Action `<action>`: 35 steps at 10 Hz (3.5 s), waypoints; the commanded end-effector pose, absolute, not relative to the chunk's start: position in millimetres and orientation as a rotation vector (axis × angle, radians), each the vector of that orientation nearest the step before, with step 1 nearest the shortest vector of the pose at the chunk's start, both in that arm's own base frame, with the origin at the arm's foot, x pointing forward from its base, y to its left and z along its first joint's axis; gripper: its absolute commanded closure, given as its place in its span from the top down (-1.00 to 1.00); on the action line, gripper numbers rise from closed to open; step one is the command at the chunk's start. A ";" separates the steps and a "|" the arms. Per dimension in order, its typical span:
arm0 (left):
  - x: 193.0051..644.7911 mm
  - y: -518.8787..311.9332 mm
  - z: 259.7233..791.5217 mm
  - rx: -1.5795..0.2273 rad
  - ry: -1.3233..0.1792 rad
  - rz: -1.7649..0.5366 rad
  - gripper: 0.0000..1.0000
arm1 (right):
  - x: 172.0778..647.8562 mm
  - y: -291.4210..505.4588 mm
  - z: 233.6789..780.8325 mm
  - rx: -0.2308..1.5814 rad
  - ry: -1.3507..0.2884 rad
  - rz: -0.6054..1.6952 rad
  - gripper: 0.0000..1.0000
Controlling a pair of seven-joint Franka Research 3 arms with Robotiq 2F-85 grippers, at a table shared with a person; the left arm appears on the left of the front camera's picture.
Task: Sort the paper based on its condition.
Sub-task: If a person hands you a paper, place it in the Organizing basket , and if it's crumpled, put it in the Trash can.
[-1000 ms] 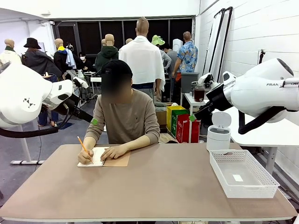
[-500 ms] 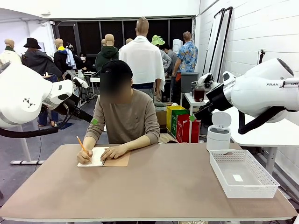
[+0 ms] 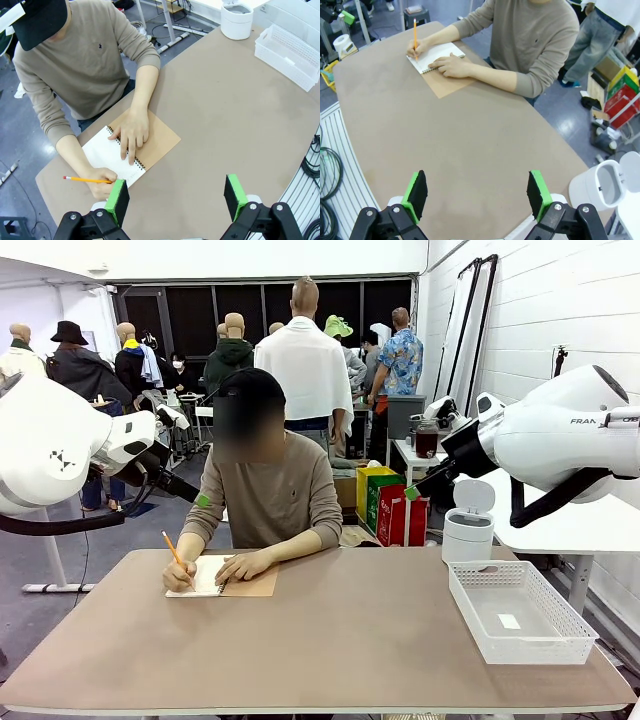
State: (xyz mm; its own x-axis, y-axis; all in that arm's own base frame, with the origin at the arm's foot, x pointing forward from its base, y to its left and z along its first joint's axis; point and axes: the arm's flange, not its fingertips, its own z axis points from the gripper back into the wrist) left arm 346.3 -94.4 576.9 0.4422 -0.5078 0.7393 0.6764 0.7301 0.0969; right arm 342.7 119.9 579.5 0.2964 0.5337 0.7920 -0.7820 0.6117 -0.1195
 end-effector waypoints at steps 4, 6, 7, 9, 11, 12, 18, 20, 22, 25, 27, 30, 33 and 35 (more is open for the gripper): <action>344.9 -94.4 576.8 -0.235 -0.830 -0.755 1.00 | 343.0 119.5 579.3 0.318 -0.910 0.896 1.00; 344.9 -94.4 576.8 -0.235 -0.830 -0.755 1.00 | 343.0 119.5 579.3 0.318 -0.910 0.896 1.00; 344.9 -94.4 576.8 -0.235 -0.830 -0.755 1.00 | 343.0 119.5 579.3 0.318 -0.910 0.896 1.00; 344.9 -94.4 576.8 -0.235 -0.830 -0.755 1.00 | 343.0 119.5 579.3 0.318 -0.910 0.896 1.00; 344.9 -94.4 576.8 -0.235 -0.830 -0.755 1.00 | 343.0 119.5 579.3 0.318 -0.910 0.896 1.00; 344.9 -94.4 576.8 -0.235 -0.830 -0.755 1.00 | 343.0 119.5 579.3 0.318 -0.910 0.896 1.00; 344.9 -94.4 576.8 -0.235 -0.830 -0.755 1.00 | 343.0 119.5 579.3 0.318 -0.910 0.896 1.00; 344.9 -94.4 576.8 -0.235 -0.830 -0.755 1.00 | 343.0 119.5 579.3 0.318 -0.910 0.896 1.00; 344.9 -94.4 576.8 -0.235 -0.830 -0.755 1.00 | 343.0 119.5 579.3 0.318 -0.910 0.896 1.00; 344.9 -94.4 576.8 -0.235 -0.830 -0.755 1.00 | 343.0 119.5 579.3 0.318 -0.910 0.896 1.00; 344.9 -94.4 576.8 -0.235 -0.830 -0.755 1.00 | 343.0 119.5 579.3 0.318 -0.910 0.896 1.00; 344.9 -94.4 576.8 -0.235 -0.830 -0.755 1.00 | 343.0 119.5 579.3 0.318 -0.910 0.896 1.00; 344.9 -94.4 576.8 -0.235 -0.830 -0.755 1.00 | 343.0 119.5 579.3 0.318 -0.910 0.896 1.00; 344.9 -94.4 576.8 -0.235 -0.830 -0.755 1.00 | 343.0 119.5 579.3 0.318 -0.910 0.896 1.00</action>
State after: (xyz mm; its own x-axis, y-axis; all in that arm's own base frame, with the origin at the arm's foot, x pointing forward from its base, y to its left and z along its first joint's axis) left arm 346.3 -94.4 576.9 0.4422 -0.5079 0.7393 0.6764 0.7301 0.0969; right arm 342.7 119.9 579.5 0.2964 0.5338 0.7920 -0.7821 0.6116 -0.1195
